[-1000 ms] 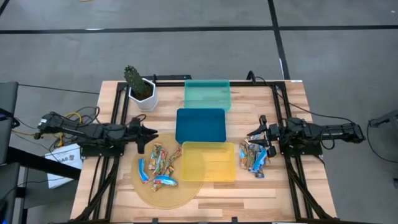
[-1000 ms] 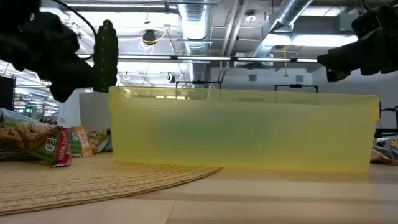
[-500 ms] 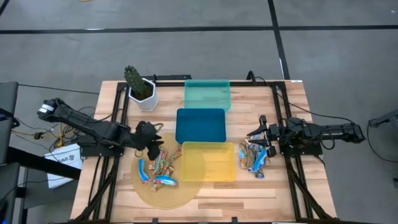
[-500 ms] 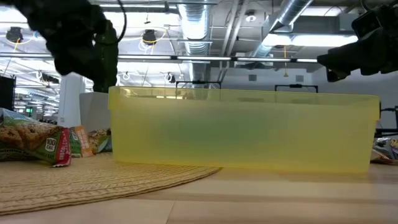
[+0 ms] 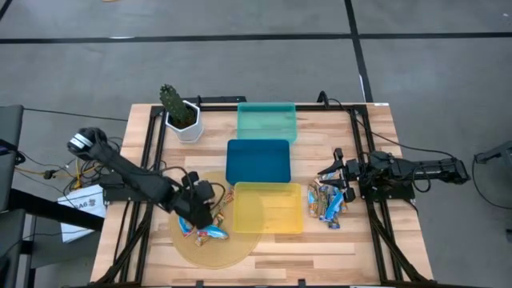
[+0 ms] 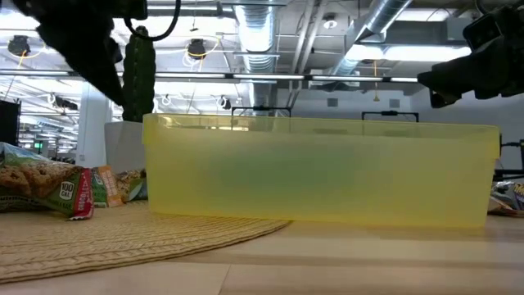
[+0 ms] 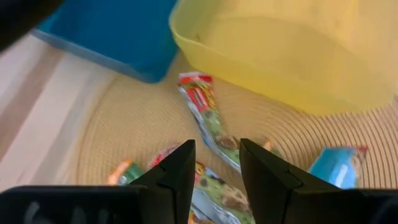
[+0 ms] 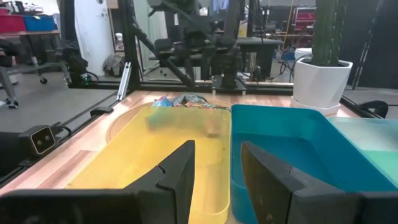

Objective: Pick and place Granola Bars by type
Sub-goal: Put the red granola bar into the green bin

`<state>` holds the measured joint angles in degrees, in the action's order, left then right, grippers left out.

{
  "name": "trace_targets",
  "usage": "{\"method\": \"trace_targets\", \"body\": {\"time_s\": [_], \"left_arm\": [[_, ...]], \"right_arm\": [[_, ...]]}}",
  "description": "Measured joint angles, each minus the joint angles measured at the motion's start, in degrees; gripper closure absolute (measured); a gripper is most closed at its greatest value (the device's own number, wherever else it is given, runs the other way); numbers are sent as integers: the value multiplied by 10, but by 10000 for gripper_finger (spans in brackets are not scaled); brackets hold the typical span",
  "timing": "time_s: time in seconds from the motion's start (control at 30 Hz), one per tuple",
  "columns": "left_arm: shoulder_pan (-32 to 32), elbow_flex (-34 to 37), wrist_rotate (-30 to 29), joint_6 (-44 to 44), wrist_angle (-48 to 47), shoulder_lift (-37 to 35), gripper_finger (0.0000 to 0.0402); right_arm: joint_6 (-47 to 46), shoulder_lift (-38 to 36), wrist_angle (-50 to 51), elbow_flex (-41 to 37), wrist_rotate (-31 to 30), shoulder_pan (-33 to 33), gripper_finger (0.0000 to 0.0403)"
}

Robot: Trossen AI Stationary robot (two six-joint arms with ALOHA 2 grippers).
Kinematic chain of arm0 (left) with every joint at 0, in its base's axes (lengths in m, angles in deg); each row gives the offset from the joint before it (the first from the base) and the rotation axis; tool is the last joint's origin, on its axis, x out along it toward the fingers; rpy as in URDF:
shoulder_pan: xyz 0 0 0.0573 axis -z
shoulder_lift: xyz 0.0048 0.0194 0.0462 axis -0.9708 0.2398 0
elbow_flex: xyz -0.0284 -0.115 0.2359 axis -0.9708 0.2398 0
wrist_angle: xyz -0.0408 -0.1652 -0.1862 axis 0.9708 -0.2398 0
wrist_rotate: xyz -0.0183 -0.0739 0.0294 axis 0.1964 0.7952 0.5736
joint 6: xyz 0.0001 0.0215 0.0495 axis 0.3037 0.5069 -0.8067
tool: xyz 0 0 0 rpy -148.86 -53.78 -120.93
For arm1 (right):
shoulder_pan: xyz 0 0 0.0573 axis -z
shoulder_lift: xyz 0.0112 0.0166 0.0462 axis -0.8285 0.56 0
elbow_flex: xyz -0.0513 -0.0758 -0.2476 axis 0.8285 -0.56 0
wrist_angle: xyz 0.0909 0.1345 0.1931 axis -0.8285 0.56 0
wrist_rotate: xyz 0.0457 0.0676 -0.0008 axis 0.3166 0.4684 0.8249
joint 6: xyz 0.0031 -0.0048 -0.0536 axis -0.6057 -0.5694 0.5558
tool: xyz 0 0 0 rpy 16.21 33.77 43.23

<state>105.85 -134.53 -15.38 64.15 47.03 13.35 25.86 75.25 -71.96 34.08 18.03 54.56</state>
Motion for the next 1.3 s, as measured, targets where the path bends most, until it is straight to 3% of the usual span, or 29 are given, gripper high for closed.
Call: {"method": "trace_targets", "body": {"time_s": [0.57,0.97,1.3], "left_arm": [[-15,0,-19,-57,76,114,281],[-48,5,-7,-24,102,135,198],[-49,56,16,-8,162,135,193]], "right_arm": [[0,0,-3,0,0,0,278],[0,0,-3,0,0,0,278],[0,0,-3,0,0,0,278]]}}
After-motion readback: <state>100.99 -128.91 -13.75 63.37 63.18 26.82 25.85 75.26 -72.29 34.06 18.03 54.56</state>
